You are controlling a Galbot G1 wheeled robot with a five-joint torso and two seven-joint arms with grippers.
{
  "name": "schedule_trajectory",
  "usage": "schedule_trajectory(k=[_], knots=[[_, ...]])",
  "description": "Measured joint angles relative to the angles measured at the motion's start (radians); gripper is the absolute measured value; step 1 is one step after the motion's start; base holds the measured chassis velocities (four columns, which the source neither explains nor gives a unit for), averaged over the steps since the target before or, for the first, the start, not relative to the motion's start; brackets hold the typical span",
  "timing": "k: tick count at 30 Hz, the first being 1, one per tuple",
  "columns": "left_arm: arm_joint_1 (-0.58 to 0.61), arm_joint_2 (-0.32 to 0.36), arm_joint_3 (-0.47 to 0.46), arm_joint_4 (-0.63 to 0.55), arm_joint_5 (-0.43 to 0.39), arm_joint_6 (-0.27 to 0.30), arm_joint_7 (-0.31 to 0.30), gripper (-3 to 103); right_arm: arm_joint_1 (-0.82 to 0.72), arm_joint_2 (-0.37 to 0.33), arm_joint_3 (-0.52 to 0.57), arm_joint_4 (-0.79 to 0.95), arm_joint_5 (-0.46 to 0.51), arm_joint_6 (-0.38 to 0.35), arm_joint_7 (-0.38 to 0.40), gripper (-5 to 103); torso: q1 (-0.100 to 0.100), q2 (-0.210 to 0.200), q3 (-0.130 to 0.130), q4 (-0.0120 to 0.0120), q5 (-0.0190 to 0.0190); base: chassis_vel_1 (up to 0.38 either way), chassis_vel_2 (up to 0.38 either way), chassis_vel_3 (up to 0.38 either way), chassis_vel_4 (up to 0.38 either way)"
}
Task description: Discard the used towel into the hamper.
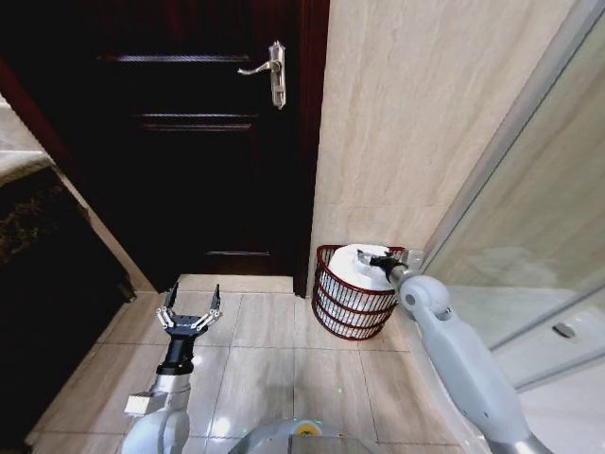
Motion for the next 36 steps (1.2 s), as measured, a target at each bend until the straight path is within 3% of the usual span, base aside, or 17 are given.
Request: schedule_trajectory(k=[1,4,5,7,12,23,28,36], knots=[[0.0,0.0,0.0,0.0,0.0,0.0,0.0,100,0.0,0.0,0.0,0.0,0.0,0.0,0.0,100,0.0,0.0,0.0,0.0,0.0,0.0,0.0,0.0,0.0],[-0.004,-0.001,0.001,-0.003,0.002,0.011,-0.017,100,-0.079,0.011,0.048,0.061,-0.118,0.168,-0.04,100,0.0,0.0,0.0,-0.0001,-0.0004,0.0,0.0,0.0,0.0],[-0.004,-0.001,0.001,-0.003,0.002,0.011,-0.017,100,-0.079,0.011,0.048,0.061,-0.118,0.168,-0.04,100,0.0,0.0,0.0,-0.0001,-0.0004,0.0,0.0,0.0,0.0],[-0.004,-0.006,0.002,-0.001,0.006,0.014,-0.025,100,-0.147,0.035,0.085,0.099,-0.195,0.255,-0.07,100,0.0,0.0,0.0,0.0,0.0002,0.0,0.0,0.0,0.0],[-0.004,-0.006,0.007,0.004,0.008,0.016,-0.04,100,-0.284,0.089,0.152,0.159,-0.337,0.334,-0.128,100,0.0,0.0,0.0,-0.0004,0.0,0.0,0.0,0.0,0.0],[-0.039,-0.003,0.028,0.02,0.015,0.042,-0.038,100,-0.437,0.178,0.198,0.263,-0.413,0.365,-0.128,100,0.0,0.0,0.0,0.0,-0.0004,0.0,0.0,0.0,0.0],[-0.072,-0.027,0.024,0.018,0.042,0.103,-0.05,100,-0.483,0.224,0.229,0.303,-0.457,0.368,-0.129,100,0.0,0.0,0.0,0.0,-0.0003,0.0,0.0,0.0,0.0],[-0.085,-0.032,0.044,0.016,0.064,0.124,-0.046,100,-0.558,0.278,0.259,0.353,-0.469,0.347,-0.14,100,0.0,0.0,0.0,0.0,-0.0002,0.0,0.0,0.0,0.0]])
